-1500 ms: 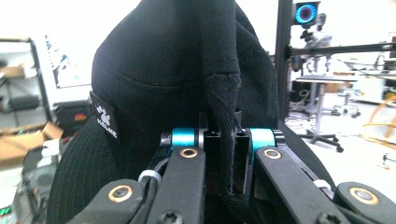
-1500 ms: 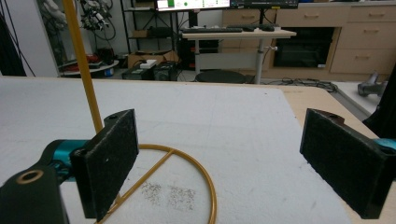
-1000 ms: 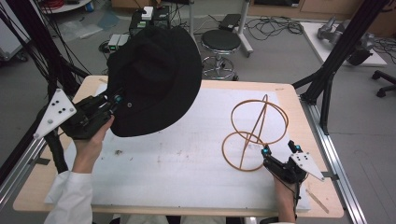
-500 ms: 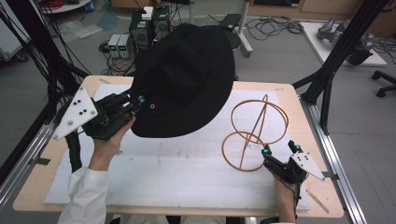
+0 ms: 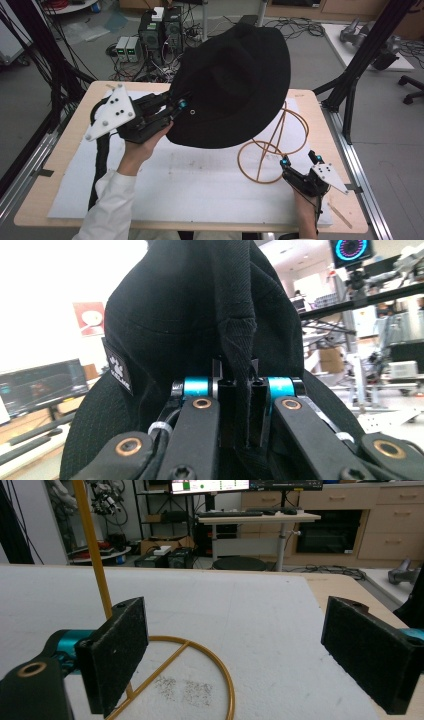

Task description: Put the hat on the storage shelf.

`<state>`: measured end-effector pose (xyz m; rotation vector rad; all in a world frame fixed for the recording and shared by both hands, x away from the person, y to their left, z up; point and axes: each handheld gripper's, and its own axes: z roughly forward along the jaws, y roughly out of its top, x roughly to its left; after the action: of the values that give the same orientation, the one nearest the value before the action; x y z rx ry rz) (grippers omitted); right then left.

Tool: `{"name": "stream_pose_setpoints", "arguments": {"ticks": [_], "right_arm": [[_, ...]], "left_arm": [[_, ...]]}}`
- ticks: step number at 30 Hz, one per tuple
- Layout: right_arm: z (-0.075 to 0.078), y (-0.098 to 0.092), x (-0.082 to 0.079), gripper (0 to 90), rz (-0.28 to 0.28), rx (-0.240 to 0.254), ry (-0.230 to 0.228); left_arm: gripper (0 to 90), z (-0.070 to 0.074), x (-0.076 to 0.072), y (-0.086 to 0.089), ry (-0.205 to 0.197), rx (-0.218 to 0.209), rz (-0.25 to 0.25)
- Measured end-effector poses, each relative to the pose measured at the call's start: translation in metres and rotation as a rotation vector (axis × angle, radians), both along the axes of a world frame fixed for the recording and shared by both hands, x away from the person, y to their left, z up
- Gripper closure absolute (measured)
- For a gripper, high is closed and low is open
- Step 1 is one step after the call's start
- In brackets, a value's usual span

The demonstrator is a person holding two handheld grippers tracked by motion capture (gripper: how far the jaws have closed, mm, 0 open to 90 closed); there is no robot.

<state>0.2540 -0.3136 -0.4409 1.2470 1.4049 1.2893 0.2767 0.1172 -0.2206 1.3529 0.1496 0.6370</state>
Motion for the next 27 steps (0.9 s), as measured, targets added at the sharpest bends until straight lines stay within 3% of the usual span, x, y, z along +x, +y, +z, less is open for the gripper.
{"name": "stream_pose_setpoints", "arguments": {"ticks": [12,15,20,27], "right_arm": [[0.000,-0.001,-0.001,10.8,-0.001,0.005,0.000],[0.000,-0.001,-0.001,10.8,0.000,0.009,0.001],[0.000,-0.001,-0.001,10.8,0.000,0.011,0.002],[0.000,-0.002,-0.001,10.8,-0.004,0.012,-0.001]], "left_arm": [[87.8,-0.003,0.017,-0.051,0.039,0.041,-0.095],[87.8,-0.007,0.022,-0.064,0.069,0.041,-0.135],[87.8,-0.011,0.026,-0.077,0.091,0.063,-0.154],[87.8,-0.020,0.043,-0.096,0.173,0.067,-0.209]]}}
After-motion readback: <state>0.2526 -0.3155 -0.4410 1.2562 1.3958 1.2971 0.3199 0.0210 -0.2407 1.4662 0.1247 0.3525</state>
